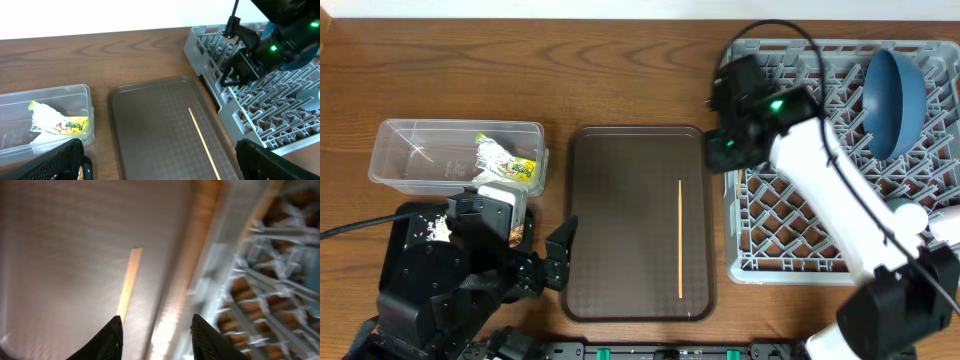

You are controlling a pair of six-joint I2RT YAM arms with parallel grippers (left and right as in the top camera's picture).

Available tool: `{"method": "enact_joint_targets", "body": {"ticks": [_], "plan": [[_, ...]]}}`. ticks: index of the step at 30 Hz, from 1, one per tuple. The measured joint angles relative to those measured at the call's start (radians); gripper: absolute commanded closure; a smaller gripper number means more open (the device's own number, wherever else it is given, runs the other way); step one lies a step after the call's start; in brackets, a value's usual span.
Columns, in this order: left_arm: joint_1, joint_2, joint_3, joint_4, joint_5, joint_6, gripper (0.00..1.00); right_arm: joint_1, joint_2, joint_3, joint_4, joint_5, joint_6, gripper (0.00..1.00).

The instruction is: Sort waste into correct bins and load items into the dishwasher rack

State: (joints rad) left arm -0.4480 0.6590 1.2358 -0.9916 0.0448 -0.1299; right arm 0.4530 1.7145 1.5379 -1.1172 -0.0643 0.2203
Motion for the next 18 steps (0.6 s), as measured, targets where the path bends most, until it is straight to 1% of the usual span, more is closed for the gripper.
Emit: {"method": "enact_joint_targets", "body": {"ticks": [1, 3, 8, 13, 18], "plan": [[0.000, 0.000, 0.000, 0.000, 0.000, 0.000, 0.02, 0.036, -0.014, 0.000, 0.000, 0.000, 0.011, 0.55], [0.000, 0.000, 0.000, 0.000, 0.000, 0.000, 0.02, 0.102, -0.029, 0.000, -0.001, 0.006, 0.035, 0.54], [0.000, 0.000, 0.000, 0.000, 0.000, 0.000, 0.02, 0.230, 0.021, -0.010, 0.000, 0.045, 0.117, 0.58], [0.000, 0.000, 0.000, 0.000, 0.000, 0.000, 0.02, 0.278, 0.160, -0.049, -0.024, 0.063, 0.183, 0.61], [0.000, 0.000, 0.000, 0.000, 0.000, 0.000, 0.02, 0.290, 0.279, -0.062, -0.058, 0.065, 0.209, 0.62]]}}
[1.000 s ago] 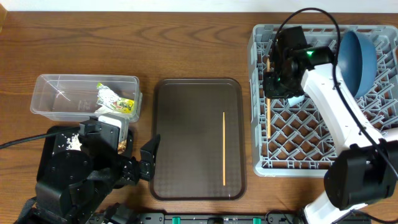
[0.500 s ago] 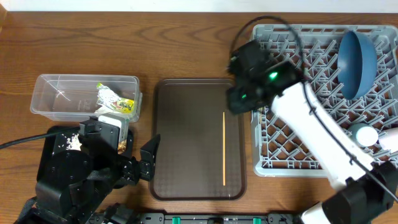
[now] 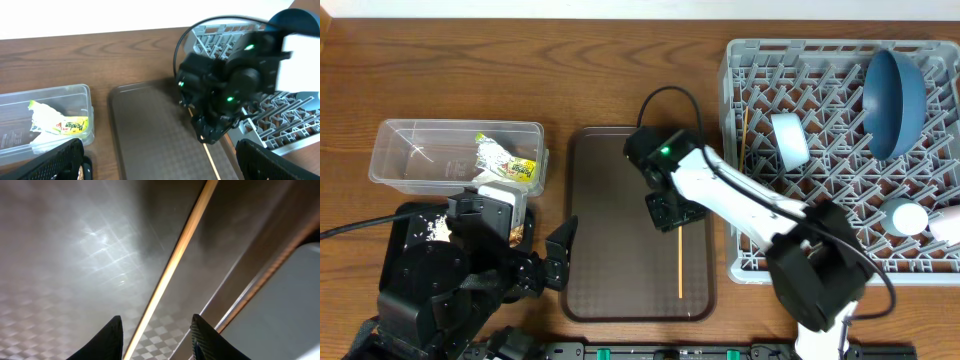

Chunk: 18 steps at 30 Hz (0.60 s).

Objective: Sort waste into correct bins and load items into the dishwasher rack
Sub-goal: 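Move the right gripper back to the remaining chopstick on the tray, then grasp the second chopstick with the right gripper and carry it right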

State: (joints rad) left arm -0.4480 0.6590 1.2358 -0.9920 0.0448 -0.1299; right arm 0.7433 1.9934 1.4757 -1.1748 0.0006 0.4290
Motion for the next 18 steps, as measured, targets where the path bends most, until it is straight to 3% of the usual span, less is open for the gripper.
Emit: {"method": "enact_joint_targets", "body": {"ticks": [8, 12, 18], "plan": [[0.000, 0.000, 0.000, 0.000, 0.000, 0.000, 0.02, 0.001, 0.077, 0.000, -0.007, -0.027, 0.018, 0.61], [0.000, 0.000, 0.000, 0.000, 0.000, 0.000, 0.02, 0.001, 0.121, -0.005, -0.007, -0.045, 0.030, 0.77], [0.000, 0.000, 0.000, 0.000, 0.000, 0.000, 0.02, 0.000, 0.134, -0.005, -0.006, -0.081, 0.039, 0.91]]}}
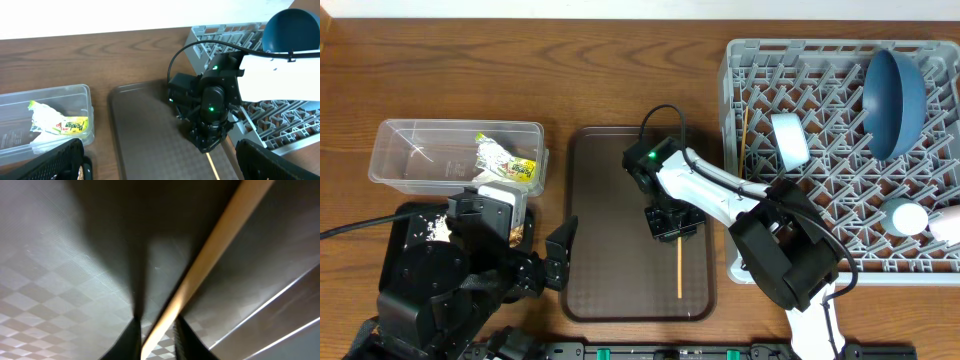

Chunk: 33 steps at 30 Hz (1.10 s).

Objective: Sort waste into correct bins and load items into the dishwasher rack
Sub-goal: 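Grasp the second chopstick with the right gripper and carry it right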

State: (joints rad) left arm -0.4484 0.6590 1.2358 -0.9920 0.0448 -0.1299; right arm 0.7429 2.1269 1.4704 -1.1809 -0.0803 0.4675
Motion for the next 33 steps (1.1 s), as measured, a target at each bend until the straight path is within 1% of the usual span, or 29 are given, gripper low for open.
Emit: {"method": "enact_joint_targets", "body": {"ticks": [2, 17, 20, 22, 25, 28, 30, 33], "plan": [[0.000, 0.000, 0.000, 0.000, 0.000, 0.000, 0.02, 0.000, 0.000, 0.000, 0.007, -0.008, 0.003, 0.99], [0.000, 0.000, 0.000, 0.000, 0.000, 0.000, 0.02, -0.007, -0.019, 0.000, 0.074, -0.012, -0.008, 0.99], [0.000, 0.000, 0.000, 0.000, 0.000, 0.000, 0.02, -0.026, -0.061, -0.002, 0.079, -0.005, -0.021, 0.99], [0.000, 0.000, 0.000, 0.000, 0.000, 0.000, 0.02, -0.049, -0.127, -0.003, 0.081, 0.004, -0.028, 0.99], [0.000, 0.000, 0.000, 0.000, 0.000, 0.000, 0.02, -0.109, -0.265, -0.003, 0.090, 0.014, -0.032, 0.99], [0.000, 0.000, 0.000, 0.000, 0.000, 0.000, 0.02, -0.212, -0.395, -0.001, 0.090, 0.030, -0.032, 0.99], [0.000, 0.000, 0.000, 0.000, 0.000, 0.000, 0.02, -0.299, -0.451, 0.002, 0.090, 0.039, -0.035, 0.99], [0.000, 0.000, 0.000, 0.000, 0.000, 0.000, 0.02, -0.400, -0.473, 0.002, 0.079, 0.055, -0.053, 0.99]]}}
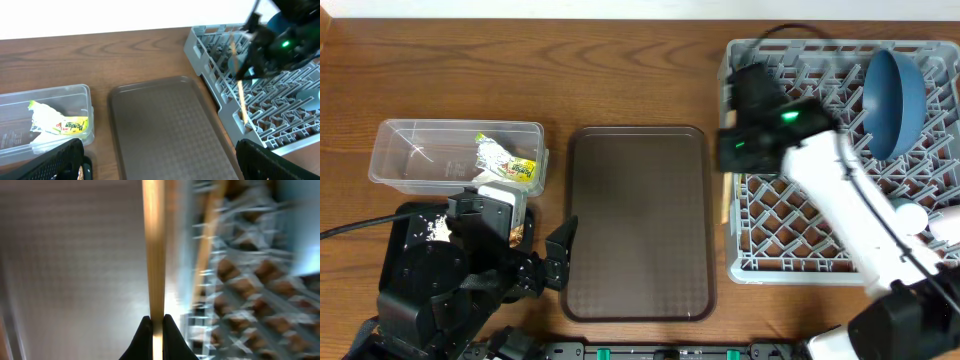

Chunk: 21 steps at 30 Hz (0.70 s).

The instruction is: Sort waste into correct bins and load items into the dishwasher rack

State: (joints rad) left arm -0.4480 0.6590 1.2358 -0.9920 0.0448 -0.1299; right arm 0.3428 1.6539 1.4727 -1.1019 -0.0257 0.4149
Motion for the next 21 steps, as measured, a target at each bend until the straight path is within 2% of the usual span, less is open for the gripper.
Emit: {"method": "enact_joint_targets", "body": {"ticks": [5, 12, 14, 16, 17, 21], "plan": [[0.000, 0.000, 0.000, 0.000, 0.000, 0.000, 0.02, -0.114, 0.017, 0.000, -0.010, 0.006, -0.044, 0.99], [0.000, 0.000, 0.000, 0.000, 0.000, 0.000, 0.02, -0.129, 0.056, 0.000, -0.008, 0.008, -0.095, 0.99], [0.000, 0.000, 0.000, 0.000, 0.000, 0.000, 0.02, -0.127, 0.074, 0.000, -0.004, 0.007, -0.102, 0.89], [0.000, 0.000, 0.000, 0.000, 0.000, 0.000, 0.02, -0.122, 0.090, 0.000, 0.003, 0.012, -0.111, 0.67], [0.000, 0.000, 0.000, 0.000, 0.000, 0.000, 0.02, -0.116, 0.105, 0.000, 0.010, 0.010, -0.109, 0.60], [0.000, 0.000, 0.000, 0.000, 0.000, 0.000, 0.02, -0.094, 0.126, -0.001, 0.037, -0.001, -0.121, 0.52]]}}
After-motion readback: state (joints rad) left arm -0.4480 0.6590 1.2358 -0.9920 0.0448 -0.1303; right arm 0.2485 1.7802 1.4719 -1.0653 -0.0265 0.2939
